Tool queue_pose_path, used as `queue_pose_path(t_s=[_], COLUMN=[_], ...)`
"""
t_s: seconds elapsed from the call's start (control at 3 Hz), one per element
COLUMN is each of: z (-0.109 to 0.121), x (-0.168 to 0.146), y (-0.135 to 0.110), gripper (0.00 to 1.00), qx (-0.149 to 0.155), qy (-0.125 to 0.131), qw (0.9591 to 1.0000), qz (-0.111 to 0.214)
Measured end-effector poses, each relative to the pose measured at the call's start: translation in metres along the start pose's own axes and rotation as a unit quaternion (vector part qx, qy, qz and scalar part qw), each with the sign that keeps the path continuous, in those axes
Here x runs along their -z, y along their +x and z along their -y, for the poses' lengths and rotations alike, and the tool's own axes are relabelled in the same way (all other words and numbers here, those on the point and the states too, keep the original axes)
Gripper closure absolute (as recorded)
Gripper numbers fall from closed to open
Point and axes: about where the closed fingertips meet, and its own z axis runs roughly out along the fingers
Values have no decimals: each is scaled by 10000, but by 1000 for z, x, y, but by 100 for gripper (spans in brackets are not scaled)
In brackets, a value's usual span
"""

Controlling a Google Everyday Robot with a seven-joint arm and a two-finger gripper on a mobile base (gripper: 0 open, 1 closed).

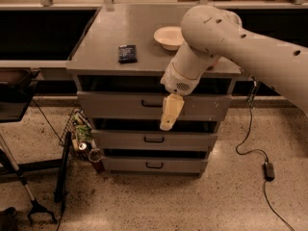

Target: Open top drawer

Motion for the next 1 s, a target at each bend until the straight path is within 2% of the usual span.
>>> queue_pose_path(t_s=[0.33,0.67,1.0], z=[0,4,19], x=[0,-9,-39], y=[0,-2,-7], gripper=[0,0,0], qx=[0,35,68], qy=[0,127,122], qw=[10000,9999,9999], qz=[0,32,-46])
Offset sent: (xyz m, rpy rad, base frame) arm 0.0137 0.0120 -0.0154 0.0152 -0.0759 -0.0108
